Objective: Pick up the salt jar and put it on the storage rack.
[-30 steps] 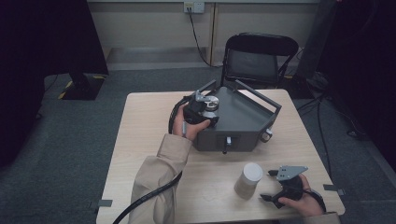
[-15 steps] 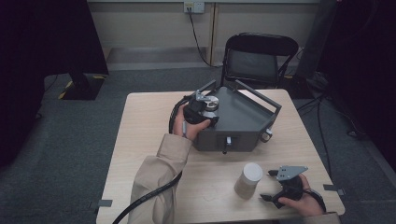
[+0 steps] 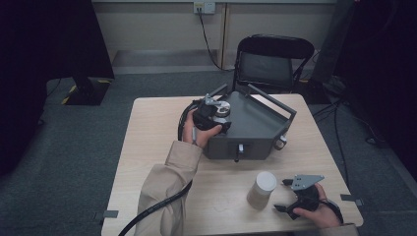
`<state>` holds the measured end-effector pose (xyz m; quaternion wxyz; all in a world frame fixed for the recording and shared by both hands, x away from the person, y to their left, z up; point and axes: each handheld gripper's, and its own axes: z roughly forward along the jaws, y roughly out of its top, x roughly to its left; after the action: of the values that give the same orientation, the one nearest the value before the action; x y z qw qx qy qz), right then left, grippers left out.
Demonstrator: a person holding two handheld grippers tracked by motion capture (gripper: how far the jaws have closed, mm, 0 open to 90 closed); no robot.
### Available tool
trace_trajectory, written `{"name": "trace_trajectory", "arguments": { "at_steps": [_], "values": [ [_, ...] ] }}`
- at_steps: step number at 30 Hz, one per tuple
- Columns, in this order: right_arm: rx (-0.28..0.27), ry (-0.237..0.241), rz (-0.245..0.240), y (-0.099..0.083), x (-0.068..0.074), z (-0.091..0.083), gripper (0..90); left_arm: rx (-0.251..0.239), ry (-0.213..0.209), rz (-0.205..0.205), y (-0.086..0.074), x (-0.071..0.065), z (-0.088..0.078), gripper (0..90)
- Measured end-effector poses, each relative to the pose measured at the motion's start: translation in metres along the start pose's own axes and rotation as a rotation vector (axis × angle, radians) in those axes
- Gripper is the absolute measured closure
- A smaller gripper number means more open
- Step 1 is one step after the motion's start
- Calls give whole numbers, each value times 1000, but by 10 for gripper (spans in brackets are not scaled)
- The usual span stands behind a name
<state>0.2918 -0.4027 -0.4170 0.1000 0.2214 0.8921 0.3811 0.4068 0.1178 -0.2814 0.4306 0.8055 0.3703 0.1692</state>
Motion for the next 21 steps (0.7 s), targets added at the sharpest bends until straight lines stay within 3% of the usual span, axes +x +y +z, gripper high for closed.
{"name": "trace_trajectory", "arguments": {
  "at_steps": [6,12,14,21],
  "values": [
    [0,0,0,0,0,0,0,0,30,11,0,-4,-3,133],
    [0,0,0,0,0,0,0,-10,19,3,-4,-3,-9,37],
    [0,0,0,0,0,0,0,-7,20,22,-5,-3,-10,13],
    [0,0,0,0,0,0,0,-9,19,18,-11,-3,-17,14]
  ]
}}
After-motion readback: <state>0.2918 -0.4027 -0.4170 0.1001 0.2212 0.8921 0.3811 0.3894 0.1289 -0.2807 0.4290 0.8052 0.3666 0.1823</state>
